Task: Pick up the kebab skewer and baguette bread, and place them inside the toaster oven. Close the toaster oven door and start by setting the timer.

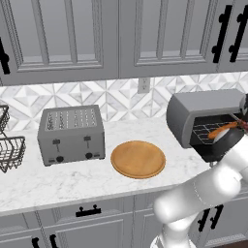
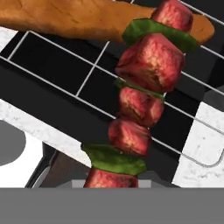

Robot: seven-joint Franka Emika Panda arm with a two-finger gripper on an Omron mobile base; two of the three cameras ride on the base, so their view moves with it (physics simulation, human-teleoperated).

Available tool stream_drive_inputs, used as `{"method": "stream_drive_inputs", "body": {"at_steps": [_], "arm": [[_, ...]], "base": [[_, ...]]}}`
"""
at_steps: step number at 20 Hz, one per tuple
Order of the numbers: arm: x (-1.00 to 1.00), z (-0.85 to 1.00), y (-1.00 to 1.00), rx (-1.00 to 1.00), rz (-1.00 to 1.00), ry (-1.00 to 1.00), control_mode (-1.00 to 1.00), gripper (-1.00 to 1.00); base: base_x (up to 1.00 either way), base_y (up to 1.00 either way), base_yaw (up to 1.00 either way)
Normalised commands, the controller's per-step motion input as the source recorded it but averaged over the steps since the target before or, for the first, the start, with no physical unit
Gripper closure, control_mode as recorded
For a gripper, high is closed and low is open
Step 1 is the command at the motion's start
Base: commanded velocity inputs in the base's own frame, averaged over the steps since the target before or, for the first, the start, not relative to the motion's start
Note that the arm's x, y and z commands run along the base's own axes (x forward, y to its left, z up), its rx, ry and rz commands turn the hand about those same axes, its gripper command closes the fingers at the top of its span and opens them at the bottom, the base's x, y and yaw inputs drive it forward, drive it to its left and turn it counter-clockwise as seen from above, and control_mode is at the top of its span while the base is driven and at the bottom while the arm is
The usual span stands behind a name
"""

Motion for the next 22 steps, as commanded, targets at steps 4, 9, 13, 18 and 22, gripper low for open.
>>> {"method": "stream_drive_inputs", "body": {"at_steps": [4, 9, 13, 18, 22], "arm": [[0.31, 0.00, -0.19, 0.00, 0.01, 0.00, -1.00, 1.00], [0.04, 0.00, -0.43, 0.00, 0.00, 0.00, -1.00, 1.00], [0.15, 0.00, -0.35, 0.00, 0.00, 0.00, -1.00, 1.00], [0.39, 0.10, -0.03, 0.00, 0.00, 0.00, -1.00, 1.00], [0.34, 0.00, -0.18, 0.00, 0.00, 0.09, -1.00, 1.00]], "base": [[0.00, 0.00, 0.00], [0.00, 0.00, 0.00], [0.00, 0.00, 0.00], [0.00, 0.00, 0.00], [0.00, 0.00, 0.00]]}}
